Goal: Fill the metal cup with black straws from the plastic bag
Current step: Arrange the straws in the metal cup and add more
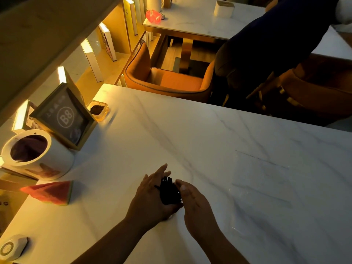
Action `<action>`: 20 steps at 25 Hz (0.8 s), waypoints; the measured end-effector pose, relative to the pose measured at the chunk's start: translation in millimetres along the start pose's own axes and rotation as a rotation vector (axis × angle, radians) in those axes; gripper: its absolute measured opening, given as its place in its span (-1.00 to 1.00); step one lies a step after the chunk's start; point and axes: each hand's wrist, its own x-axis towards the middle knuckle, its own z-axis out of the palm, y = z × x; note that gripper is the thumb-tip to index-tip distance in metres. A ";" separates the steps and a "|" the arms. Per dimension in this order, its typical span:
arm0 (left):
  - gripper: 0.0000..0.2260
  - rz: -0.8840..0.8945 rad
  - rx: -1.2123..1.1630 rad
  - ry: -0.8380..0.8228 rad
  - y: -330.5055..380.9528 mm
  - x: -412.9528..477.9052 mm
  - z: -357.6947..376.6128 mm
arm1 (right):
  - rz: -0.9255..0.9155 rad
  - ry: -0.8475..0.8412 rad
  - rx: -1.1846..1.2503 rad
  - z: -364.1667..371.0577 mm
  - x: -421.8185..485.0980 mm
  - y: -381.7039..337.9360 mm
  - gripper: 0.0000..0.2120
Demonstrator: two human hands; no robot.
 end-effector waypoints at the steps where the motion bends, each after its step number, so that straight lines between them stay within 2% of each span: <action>1: 0.07 -0.002 -0.002 0.001 1.2 1.6 0.3 | -0.006 0.027 -0.008 -1.7 1.2 1.6 -0.79; 4: 0.13 -0.027 0.006 -0.016 0.7 4.3 0.7 | -0.037 0.066 -0.130 -8.4 3.4 -1.4 -0.84; 6: 0.10 -0.036 -0.001 -0.034 -2.7 4.3 -0.8 | -0.203 0.042 -0.399 -8.4 2.1 -13.2 -0.69; 8: -0.04 0.007 0.050 -0.083 -7.2 2.3 -1.1 | -0.400 -0.035 -0.635 2.1 3.9 -23.1 -0.57; 10: -0.17 0.044 0.080 -0.144 -8.9 1.8 -1.2 | -0.520 -0.050 -0.731 13.7 9.4 -27.7 -0.63; 11: -0.17 0.032 0.025 -0.133 -7.8 1.9 -1.4 | -0.541 -0.025 -0.745 14.9 13.0 -28.0 -0.70; 14: 0.07 -0.049 -0.030 -0.011 -0.7 -1.6 -5.0 | -0.470 0.051 -0.807 7.2 21.6 -18.3 -0.78; 16: 0.12 -0.097 -0.041 0.007 1.1 -3.3 -6.9 | -0.417 0.086 -0.828 2.0 21.0 -9.8 -0.82; 18: 0.18 -0.141 -0.071 0.010 1.3 -4.2 -7.4 | -0.357 0.140 -0.657 -4.7 17.0 -5.1 -0.83; 20: 0.27 -0.163 -0.085 0.022 0.7 -5.6 -8.6 | -0.215 0.216 -0.396 -13.4 13.6 -5.7 -0.83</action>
